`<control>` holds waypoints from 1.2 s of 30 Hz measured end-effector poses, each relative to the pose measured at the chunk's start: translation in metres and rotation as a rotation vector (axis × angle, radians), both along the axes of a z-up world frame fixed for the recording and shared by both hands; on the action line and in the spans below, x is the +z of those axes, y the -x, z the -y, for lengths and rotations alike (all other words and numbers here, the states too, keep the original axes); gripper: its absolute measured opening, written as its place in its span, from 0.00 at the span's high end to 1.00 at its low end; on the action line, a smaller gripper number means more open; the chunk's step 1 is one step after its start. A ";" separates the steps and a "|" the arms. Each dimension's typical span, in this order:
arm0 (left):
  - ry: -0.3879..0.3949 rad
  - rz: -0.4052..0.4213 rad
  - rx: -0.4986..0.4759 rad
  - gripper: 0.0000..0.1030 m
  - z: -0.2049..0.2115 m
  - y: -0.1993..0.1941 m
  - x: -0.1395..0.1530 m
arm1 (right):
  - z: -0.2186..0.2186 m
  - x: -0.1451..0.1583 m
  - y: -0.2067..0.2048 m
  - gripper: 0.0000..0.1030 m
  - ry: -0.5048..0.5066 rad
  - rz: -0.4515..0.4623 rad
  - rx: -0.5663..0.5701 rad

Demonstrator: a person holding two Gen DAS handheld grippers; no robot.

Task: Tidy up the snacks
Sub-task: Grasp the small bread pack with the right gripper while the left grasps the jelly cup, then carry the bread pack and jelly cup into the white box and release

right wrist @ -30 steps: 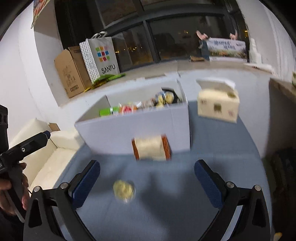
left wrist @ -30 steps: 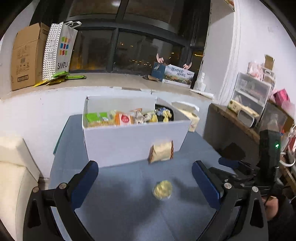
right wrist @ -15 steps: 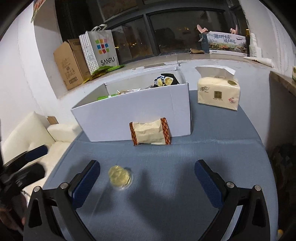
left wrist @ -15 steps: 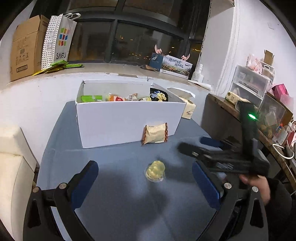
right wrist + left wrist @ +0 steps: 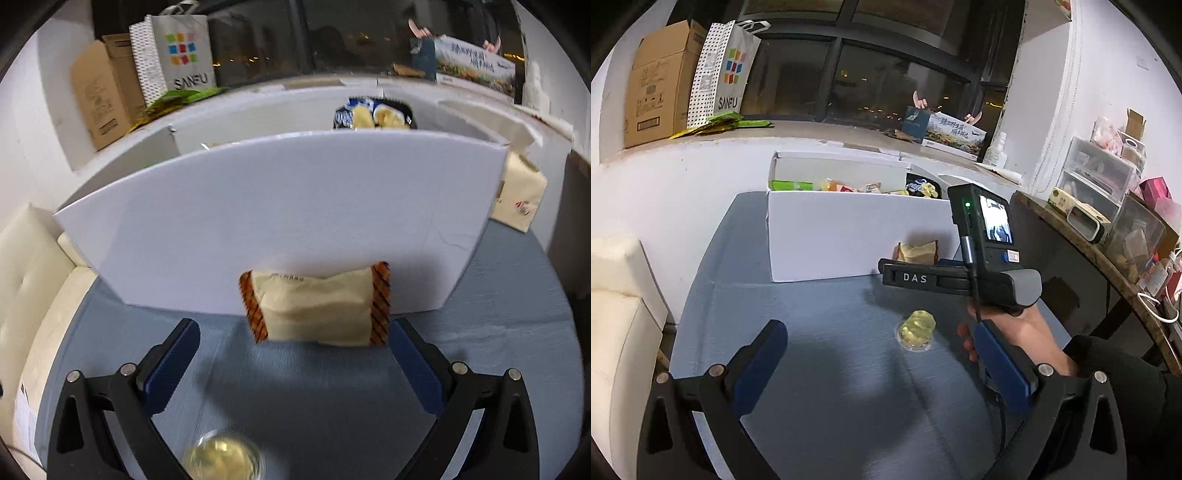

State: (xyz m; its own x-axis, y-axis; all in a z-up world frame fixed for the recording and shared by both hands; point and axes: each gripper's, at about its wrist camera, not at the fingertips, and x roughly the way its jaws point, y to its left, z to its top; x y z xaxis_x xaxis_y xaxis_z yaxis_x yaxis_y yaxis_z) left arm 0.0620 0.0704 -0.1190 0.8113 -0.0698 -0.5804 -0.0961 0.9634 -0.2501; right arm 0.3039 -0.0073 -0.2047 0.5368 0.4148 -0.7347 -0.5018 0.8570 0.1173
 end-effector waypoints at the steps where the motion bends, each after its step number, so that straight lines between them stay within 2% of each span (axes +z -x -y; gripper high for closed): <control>1: 0.001 -0.002 0.000 0.00 0.000 0.000 -0.001 | -0.001 -0.001 -0.001 0.00 0.007 -0.001 -0.004; 3: 0.003 -0.007 0.001 0.00 -0.001 -0.001 -0.003 | -0.003 -0.003 -0.004 0.02 0.021 -0.004 -0.020; 6: 0.003 -0.014 -0.001 0.00 0.000 -0.002 -0.005 | -0.002 -0.003 -0.004 0.31 0.032 0.000 -0.019; 9: -0.001 -0.018 -0.005 0.00 0.002 -0.003 -0.006 | 0.001 -0.001 -0.003 0.35 0.029 0.000 -0.008; 13: -0.005 -0.034 -0.011 0.00 0.003 -0.007 -0.009 | 0.009 0.007 0.002 0.38 0.000 0.006 0.011; 16: -0.012 -0.060 -0.050 0.00 0.006 -0.015 -0.014 | 0.024 0.017 0.010 0.38 -0.047 0.005 0.025; 21: -0.045 -0.139 -0.126 0.00 0.027 -0.041 -0.035 | 0.077 0.050 0.044 0.38 -0.168 0.044 0.052; 25: -0.075 -0.182 -0.197 0.00 0.045 -0.067 -0.049 | 0.122 0.071 0.075 0.38 -0.232 0.081 0.051; 30: -0.106 -0.243 -0.227 0.01 0.058 -0.104 -0.069 | 0.163 0.086 0.098 0.38 -0.285 0.112 0.015; 31: -0.106 -0.251 -0.231 0.08 0.059 -0.109 -0.072 | 0.169 0.088 0.100 0.38 -0.293 0.116 0.003; 32: -0.101 -0.260 -0.234 0.21 0.059 -0.112 -0.076 | 0.174 0.088 0.102 0.38 -0.298 0.119 -0.005; 33: -0.098 -0.274 -0.236 0.25 0.060 -0.114 -0.080 | 0.175 0.089 0.102 0.38 -0.302 0.119 -0.008; 35: -0.153 -0.259 -0.226 0.54 0.065 -0.112 -0.077 | 0.181 0.088 0.104 0.38 -0.307 0.115 -0.015; 36: -0.162 -0.259 -0.222 0.54 0.066 -0.109 -0.077 | 0.182 0.086 0.104 0.38 -0.311 0.109 -0.016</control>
